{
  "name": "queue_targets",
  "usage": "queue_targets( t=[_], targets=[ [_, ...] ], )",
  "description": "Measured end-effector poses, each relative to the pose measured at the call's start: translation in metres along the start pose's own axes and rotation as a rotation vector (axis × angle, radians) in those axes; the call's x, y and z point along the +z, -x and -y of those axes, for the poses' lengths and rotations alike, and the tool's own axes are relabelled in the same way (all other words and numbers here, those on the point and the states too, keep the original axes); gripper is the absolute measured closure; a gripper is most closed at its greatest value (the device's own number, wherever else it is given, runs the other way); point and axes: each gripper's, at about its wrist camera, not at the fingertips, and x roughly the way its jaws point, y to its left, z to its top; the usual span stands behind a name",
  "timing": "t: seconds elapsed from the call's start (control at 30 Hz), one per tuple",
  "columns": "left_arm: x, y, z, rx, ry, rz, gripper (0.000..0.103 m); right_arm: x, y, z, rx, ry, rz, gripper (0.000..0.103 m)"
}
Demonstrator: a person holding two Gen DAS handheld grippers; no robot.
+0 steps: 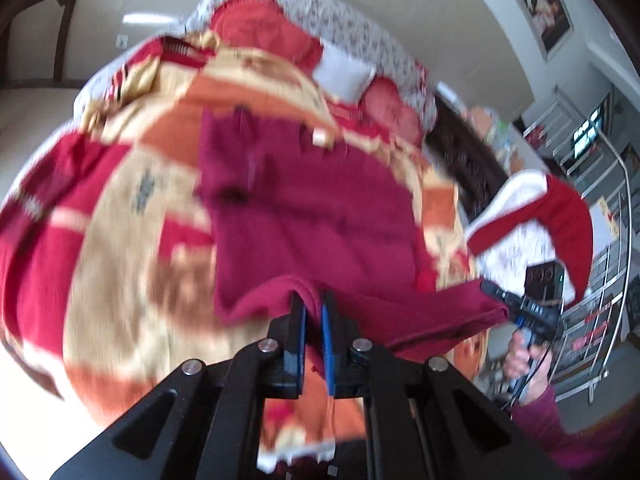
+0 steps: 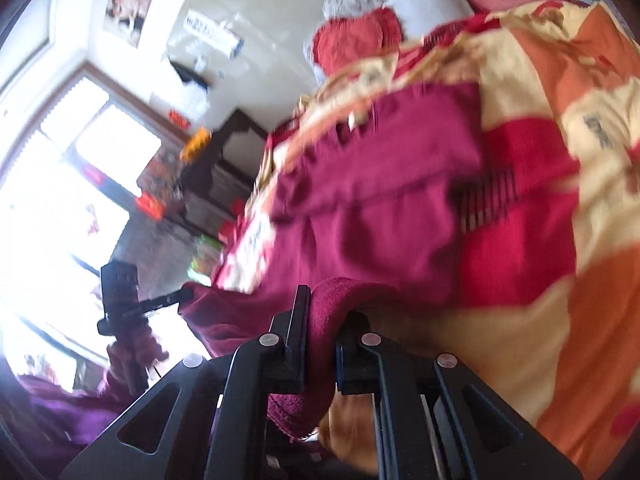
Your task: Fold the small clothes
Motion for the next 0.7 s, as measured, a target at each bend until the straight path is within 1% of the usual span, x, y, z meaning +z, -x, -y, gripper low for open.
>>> queue_targets(
  t=[0.1, 0.2, 0.23, 0.27, 0.33, 0.37, 0.4, 0.47, 0.53, 0.6, 0.63, 0.7],
  targets=[
    [0.042, -0.018, 0.001, 0.031, -0.020, 0.056, 0.096, 0.038, -0.013, 0.006, -0.032, 0.012, 0.041, 0.103],
    [0.088, -0.052, -0.002, 0.090, -0.035, 0.096, 0.096, 0.079, -0.036, 0.016, -0.073, 0.010, 0.063, 0.103],
    [0.097, -0.056, -0.007, 0.104, -0.037, 0.103, 0.096, 0.091, -0.043, 0.020, -0.087, 0.009, 0.068, 0.103],
    [0.114, -0.070, -0.011, 0.146, -0.042, 0.119, 0.096, 0.103, -0.051, 0.024, -0.096, 0.005, 0.072, 0.103],
    [0.131, -0.089, -0.019, 0.177, -0.028, 0.118, 0.096, 0.130, -0.072, 0.036, -0.116, -0.016, 0.076, 0.103],
    [0.142, -0.103, -0.026, 0.192, -0.015, 0.105, 0.096, 0.140, -0.081, 0.041, -0.122, -0.028, 0.077, 0.103],
    [0.150, -0.115, -0.032, 0.201, 0.002, 0.094, 0.096, 0.151, -0.091, 0.047, -0.131, -0.036, 0.073, 0.103],
    [0.163, -0.137, -0.044, 0.222, 0.024, 0.082, 0.096, 0.168, -0.113, 0.059, -0.179, -0.043, 0.066, 0.103],
    [0.170, -0.151, -0.051, 0.243, 0.034, 0.084, 0.096, 0.181, -0.135, 0.072, -0.193, -0.063, 0.049, 0.103],
    [0.177, -0.165, -0.061, 0.235, 0.061, 0.083, 0.095, 0.189, -0.146, 0.081, -0.209, -0.090, 0.050, 0.103],
    [0.181, -0.171, -0.065, 0.229, 0.074, 0.078, 0.094, 0.193, -0.149, 0.084, -0.203, -0.099, 0.056, 0.103],
    [0.185, -0.179, -0.071, 0.217, 0.097, 0.055, 0.086, 0.200, -0.153, 0.090, -0.196, -0.113, 0.051, 0.100]
  ],
)
